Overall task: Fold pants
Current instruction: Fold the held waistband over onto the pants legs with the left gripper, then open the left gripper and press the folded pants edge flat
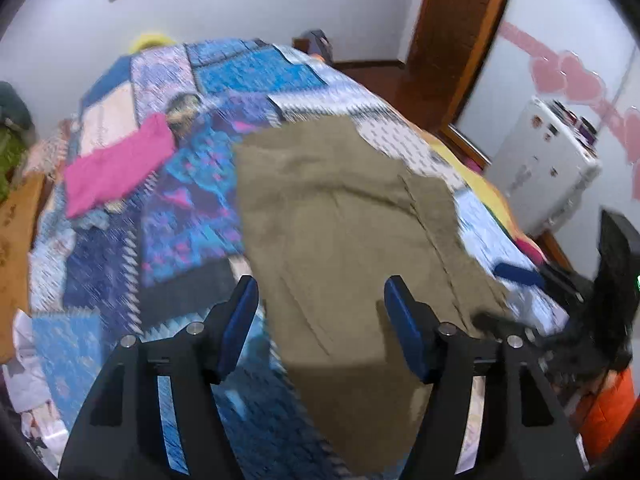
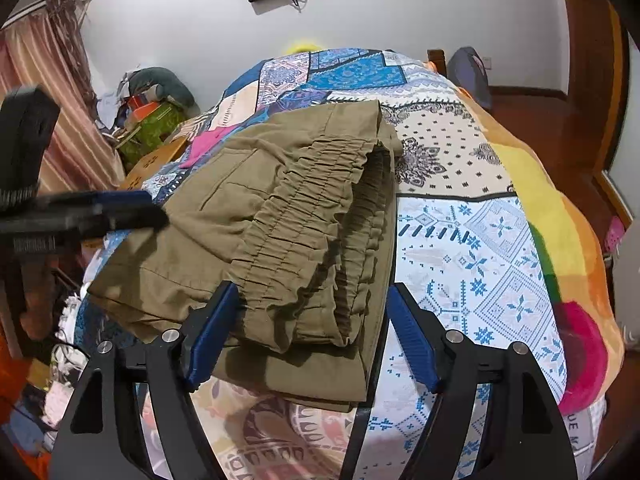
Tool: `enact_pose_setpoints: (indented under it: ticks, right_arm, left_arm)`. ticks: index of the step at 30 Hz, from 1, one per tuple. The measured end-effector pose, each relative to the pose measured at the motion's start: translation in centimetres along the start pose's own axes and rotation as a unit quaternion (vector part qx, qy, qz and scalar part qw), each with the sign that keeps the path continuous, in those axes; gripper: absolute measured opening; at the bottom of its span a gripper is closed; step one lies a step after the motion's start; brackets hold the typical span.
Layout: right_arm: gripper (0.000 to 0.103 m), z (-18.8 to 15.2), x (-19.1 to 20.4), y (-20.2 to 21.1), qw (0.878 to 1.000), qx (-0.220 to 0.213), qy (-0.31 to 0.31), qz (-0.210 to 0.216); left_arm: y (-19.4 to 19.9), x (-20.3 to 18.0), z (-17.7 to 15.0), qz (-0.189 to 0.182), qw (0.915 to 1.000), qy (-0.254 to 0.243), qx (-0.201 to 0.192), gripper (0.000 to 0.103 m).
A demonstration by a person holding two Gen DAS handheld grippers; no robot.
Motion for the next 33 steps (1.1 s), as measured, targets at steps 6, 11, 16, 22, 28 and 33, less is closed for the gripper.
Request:
enact_pose_setpoints:
  ticks: [6,11,16,22,28,33]
  right_arm:
    - [0.072,0.3,-1.0,0.1,1.000,0.004,0.015,-0.011]
    - [0.073,0.4,-2.5,0.3,0.999,0.002,0.015,-0.028]
    - [0.075,0.7,-3.9,0.2,0.999,0.003,0.010,-0.036]
    - [0.076,1.3,-5.1,-0.2,1.000,0.005,0.003,-0.029]
    - [0.077,2.1,-5.6,-0.7,0.999,0.004,0.004,-0.036]
    - [0.078,2.6,-6.0,-0.4,0.999,-0.001,-0.014,-0.047]
  left_arm:
    - [-2.9,2.5,4.0,0.009,1.0000,0.003,0.000,0.065]
    - [-8.1,5.0,6.9,-0.005,0.9987,0.033,0.038,0.049]
    - [-12.8,6.1,9.3,-0.053,0.9945,0.059,0.070,0.049]
    - [-15.9,5.7,10.8,-0.062,0.9940,0.061,0.067,0.048]
    - [-16.6,6.0,11.7,-0.035,0.9964,0.057,0.051,0.016]
    - [-15.2,7.4,10.8,-0.010,0.9953,0.082,0.050,0.007]
Point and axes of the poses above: each gripper's, at about its wrist camera, not at the fingertips, and y roughly against the way its jaws point, x to its left, z to its top, the point moved 1 cm from there along -y, roughly the way its jaws point, and after that the axes turned 4 degrees about z, right-handed, at the moved point
